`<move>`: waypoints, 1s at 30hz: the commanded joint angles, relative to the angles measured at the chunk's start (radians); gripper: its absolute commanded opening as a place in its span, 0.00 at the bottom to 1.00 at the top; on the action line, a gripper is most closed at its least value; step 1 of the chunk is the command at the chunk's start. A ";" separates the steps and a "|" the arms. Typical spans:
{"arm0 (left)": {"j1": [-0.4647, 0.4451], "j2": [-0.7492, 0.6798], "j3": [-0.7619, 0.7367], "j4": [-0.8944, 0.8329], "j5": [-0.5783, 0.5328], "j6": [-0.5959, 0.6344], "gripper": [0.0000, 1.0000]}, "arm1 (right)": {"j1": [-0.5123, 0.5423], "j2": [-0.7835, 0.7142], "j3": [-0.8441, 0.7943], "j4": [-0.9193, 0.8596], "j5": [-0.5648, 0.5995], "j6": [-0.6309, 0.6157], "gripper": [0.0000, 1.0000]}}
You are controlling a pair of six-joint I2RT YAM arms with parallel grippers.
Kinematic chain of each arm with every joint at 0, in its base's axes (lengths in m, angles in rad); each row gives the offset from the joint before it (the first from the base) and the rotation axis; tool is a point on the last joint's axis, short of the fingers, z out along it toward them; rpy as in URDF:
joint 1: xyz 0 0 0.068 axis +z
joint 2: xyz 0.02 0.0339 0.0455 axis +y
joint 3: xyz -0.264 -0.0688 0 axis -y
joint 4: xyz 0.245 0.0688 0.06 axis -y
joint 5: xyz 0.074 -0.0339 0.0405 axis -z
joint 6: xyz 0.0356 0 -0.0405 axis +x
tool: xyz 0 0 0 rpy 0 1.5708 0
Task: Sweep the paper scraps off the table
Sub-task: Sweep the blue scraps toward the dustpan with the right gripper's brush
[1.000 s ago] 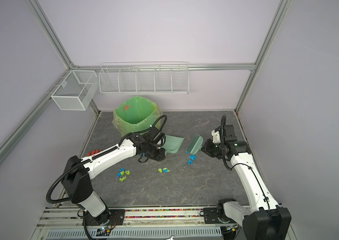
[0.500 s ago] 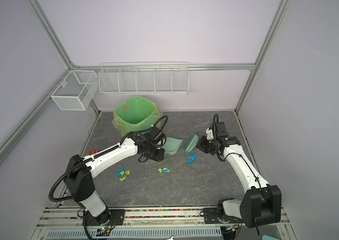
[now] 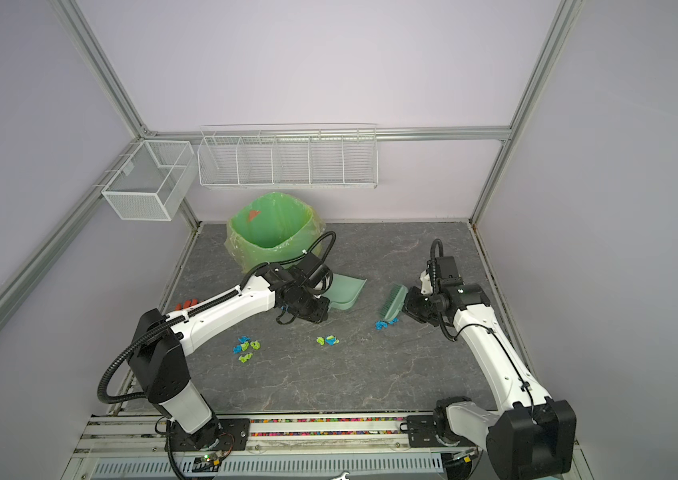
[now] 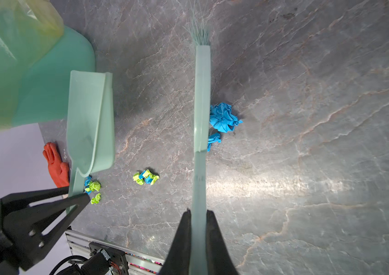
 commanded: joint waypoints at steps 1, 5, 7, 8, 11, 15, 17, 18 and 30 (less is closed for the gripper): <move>-0.009 -0.003 -0.017 -0.014 -0.018 0.021 0.00 | -0.002 -0.078 -0.005 -0.021 -0.007 -0.006 0.07; -0.010 -0.010 -0.028 -0.011 -0.022 0.021 0.00 | 0.014 -0.123 0.010 -0.017 -0.051 -0.011 0.07; -0.010 -0.016 -0.035 -0.007 -0.022 0.020 0.00 | 0.028 -0.126 0.011 -0.017 -0.080 -0.027 0.07; -0.010 -0.016 -0.037 -0.006 -0.022 0.019 0.00 | 0.062 -0.120 0.012 -0.022 -0.087 -0.034 0.07; -0.012 -0.019 -0.044 -0.005 -0.022 0.017 0.00 | 0.128 -0.101 0.006 -0.038 -0.075 -0.060 0.07; -0.013 -0.022 -0.046 -0.002 -0.024 0.014 0.00 | 0.165 -0.086 -0.030 -0.029 -0.084 -0.060 0.07; -0.013 -0.022 -0.045 -0.005 -0.028 0.010 0.00 | 0.166 -0.086 -0.048 -0.023 -0.080 -0.068 0.07; -0.014 -0.025 -0.047 -0.003 -0.030 0.009 0.00 | 0.166 -0.083 -0.050 -0.031 -0.063 -0.083 0.07; -0.082 0.019 -0.012 0.034 -0.008 -0.052 0.00 | 0.146 -0.013 0.005 -0.211 0.214 -0.195 0.07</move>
